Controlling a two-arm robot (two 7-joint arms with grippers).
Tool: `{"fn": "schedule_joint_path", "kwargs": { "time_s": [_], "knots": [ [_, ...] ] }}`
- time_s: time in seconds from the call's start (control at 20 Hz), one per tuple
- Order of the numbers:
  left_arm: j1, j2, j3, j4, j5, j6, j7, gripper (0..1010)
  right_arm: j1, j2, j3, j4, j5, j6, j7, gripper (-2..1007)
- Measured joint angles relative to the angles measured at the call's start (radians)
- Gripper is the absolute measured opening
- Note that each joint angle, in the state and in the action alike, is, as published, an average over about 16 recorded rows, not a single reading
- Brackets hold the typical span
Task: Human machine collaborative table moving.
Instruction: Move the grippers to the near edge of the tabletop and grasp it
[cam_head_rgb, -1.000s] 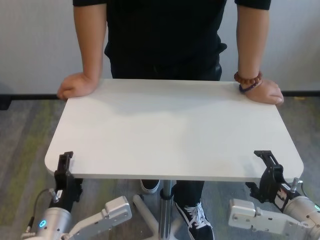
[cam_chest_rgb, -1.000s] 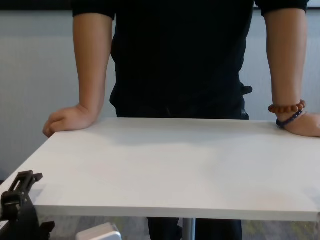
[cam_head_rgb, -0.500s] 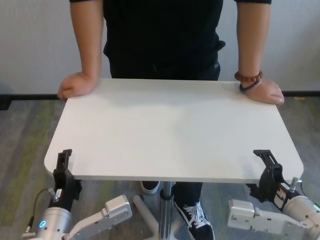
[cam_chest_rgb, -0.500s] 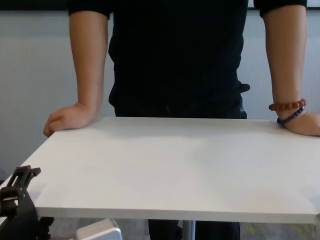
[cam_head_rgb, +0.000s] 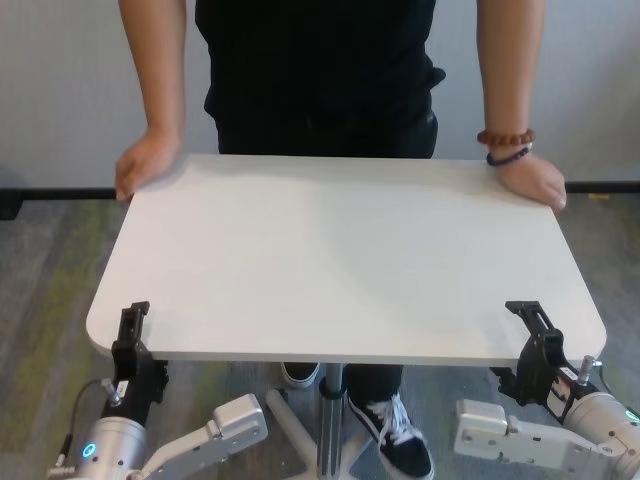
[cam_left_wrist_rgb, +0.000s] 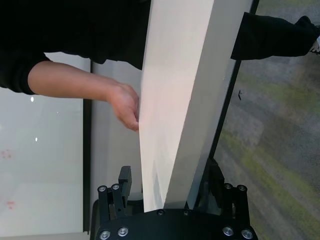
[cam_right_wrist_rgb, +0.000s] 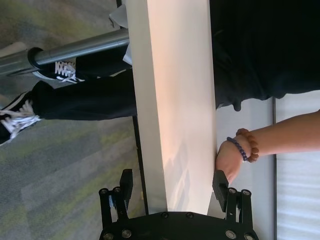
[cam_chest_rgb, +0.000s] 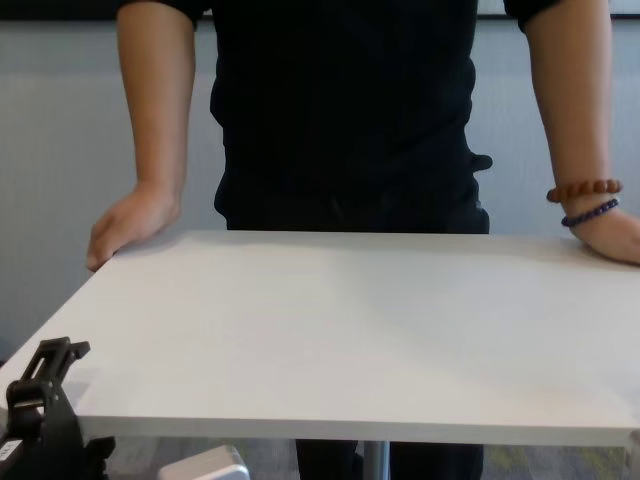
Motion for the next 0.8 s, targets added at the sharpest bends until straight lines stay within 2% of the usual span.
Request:
{"fn": "schedule_joint_path", "kwargs": {
  "time_s": [0.5,0.8],
  "knots": [
    [-0.001,-0.024,-0.011,0.018,0.019,-0.017,-0.007,1000,-0.002,-0.018,0.009,0.016,-0.034,-0.003,0.003,1001],
    [-0.005,-0.039,-0.018,0.031,0.028,-0.028,-0.016,1000,0.004,-0.032,0.005,0.035,-0.072,-0.007,-0.004,1001]
  ]
}}
